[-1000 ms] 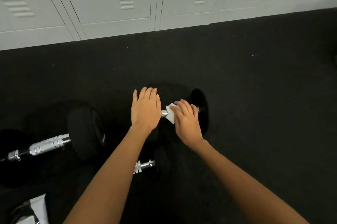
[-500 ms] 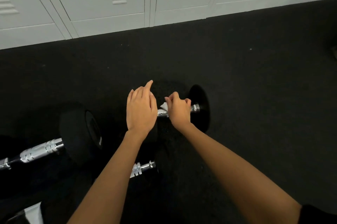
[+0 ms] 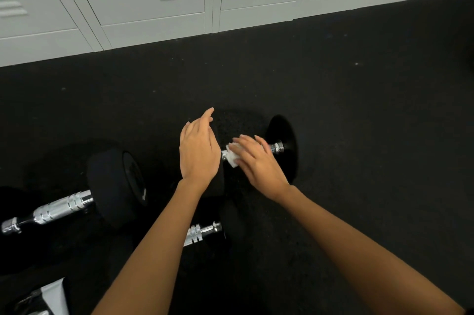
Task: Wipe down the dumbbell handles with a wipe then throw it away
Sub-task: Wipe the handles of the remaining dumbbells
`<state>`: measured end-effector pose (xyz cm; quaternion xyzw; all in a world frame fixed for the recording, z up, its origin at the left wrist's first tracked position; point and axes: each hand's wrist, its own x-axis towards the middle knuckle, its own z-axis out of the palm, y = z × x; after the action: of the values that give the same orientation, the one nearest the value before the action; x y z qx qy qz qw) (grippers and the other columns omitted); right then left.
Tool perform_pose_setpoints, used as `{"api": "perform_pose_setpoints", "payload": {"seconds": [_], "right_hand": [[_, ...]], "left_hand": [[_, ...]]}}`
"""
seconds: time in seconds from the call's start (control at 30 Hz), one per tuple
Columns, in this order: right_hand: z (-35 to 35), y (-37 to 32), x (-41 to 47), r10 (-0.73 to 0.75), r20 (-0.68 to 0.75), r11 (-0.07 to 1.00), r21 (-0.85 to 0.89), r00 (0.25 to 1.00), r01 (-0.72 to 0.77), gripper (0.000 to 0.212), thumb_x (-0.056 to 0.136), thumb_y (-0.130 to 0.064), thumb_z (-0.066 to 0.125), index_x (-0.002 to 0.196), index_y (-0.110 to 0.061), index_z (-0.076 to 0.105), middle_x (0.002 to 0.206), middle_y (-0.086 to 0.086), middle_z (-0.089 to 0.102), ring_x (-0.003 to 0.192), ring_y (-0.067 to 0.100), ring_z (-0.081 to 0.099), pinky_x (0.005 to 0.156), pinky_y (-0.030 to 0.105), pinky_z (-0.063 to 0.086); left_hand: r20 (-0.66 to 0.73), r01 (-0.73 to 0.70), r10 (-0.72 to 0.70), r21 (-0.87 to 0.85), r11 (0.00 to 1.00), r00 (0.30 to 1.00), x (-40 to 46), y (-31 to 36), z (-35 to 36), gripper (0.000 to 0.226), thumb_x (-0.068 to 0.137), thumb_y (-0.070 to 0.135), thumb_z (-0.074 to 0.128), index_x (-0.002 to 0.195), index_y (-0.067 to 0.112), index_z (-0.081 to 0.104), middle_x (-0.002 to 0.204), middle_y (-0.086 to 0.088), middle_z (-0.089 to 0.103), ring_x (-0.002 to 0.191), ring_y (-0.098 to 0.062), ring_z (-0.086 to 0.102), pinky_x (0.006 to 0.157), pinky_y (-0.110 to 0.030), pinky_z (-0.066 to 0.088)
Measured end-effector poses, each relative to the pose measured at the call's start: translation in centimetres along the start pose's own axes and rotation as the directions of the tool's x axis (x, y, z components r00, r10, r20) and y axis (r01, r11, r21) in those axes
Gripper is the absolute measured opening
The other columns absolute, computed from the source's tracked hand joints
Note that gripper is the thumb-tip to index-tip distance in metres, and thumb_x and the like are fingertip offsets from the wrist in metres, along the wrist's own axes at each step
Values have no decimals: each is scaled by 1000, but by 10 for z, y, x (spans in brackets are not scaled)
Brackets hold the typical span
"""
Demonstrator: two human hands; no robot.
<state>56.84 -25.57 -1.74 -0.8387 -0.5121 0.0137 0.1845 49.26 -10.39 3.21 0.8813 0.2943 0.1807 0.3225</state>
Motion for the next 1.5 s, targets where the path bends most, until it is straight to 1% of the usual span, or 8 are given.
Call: {"api": "perform_pose_setpoints", "payload": {"seconds": [0.13,0.27,0.47,0.7,1.1,1.3,1.4,1.5], "right_hand": [[6,-14,9,161,-116,986,-29,980,-165,33,96,-24,49,123,-10,61,117,5,56,114,20,45,99,39,38],[19,-43,20,240,-111,971,14,964,-240,30,92,-16,56,122,-9,61,112,6,57,108,21,49,97,39,35],[7,-15,-8,-52,-68,973,-228,996,36,62,78,-9,72,135,-13,50,120,3,57,114,19,51,97,37,28],[13,-24,-4,145,-104,988,-26,984,-149,44,88,-13,58,132,-14,53,124,5,55,118,18,46,102,38,27],[7,-25,9,174,-70,984,47,982,-171,36,91,-21,50,127,-21,57,116,-8,61,112,8,52,101,34,21],[-3,-31,65,377,292,911,53,879,-408,26,98,-24,36,91,-15,60,78,0,66,82,20,62,93,35,22],[-11,-24,80,359,472,928,-88,805,-363,43,99,-26,29,60,-19,46,65,-2,52,78,22,54,97,41,23],[-13,-21,94,331,597,943,-194,730,-270,44,100,-26,23,60,-20,40,68,-3,43,79,19,46,100,45,21]], "left_hand": [[1,2,-2,20,1000,1000,-1,0,1,41,95,7,40,136,13,44,122,-4,61,116,-15,55,109,-43,34],[3,-11,11,54,998,1000,-2,2,0,41,94,8,41,134,12,45,122,-5,62,116,-17,55,108,-44,36],[12,-24,23,93,995,1000,-2,1,1,42,93,9,39,135,12,45,123,-7,61,118,-18,54,111,-40,32],[23,-27,25,101,994,999,0,1,1,41,94,9,38,135,11,45,124,-8,60,120,-19,53,111,-41,31],[28,-39,36,128,991,999,-2,0,2,41,94,10,38,134,12,45,125,-7,60,123,-18,50,112,-41,29],[30,-36,32,141,989,999,-2,-1,4,42,94,10,37,135,13,45,125,-6,60,123,-18,50,112,-42,30],[31,-42,38,150,988,999,-2,0,4,41,94,10,37,134,13,46,125,-7,60,122,-19,51,110,-42,32],[38,-48,43,165,985,998,-2,0,3,42,94,10,38,135,13,44,126,-6,59,123,-18,50,112,-42,30]]}}
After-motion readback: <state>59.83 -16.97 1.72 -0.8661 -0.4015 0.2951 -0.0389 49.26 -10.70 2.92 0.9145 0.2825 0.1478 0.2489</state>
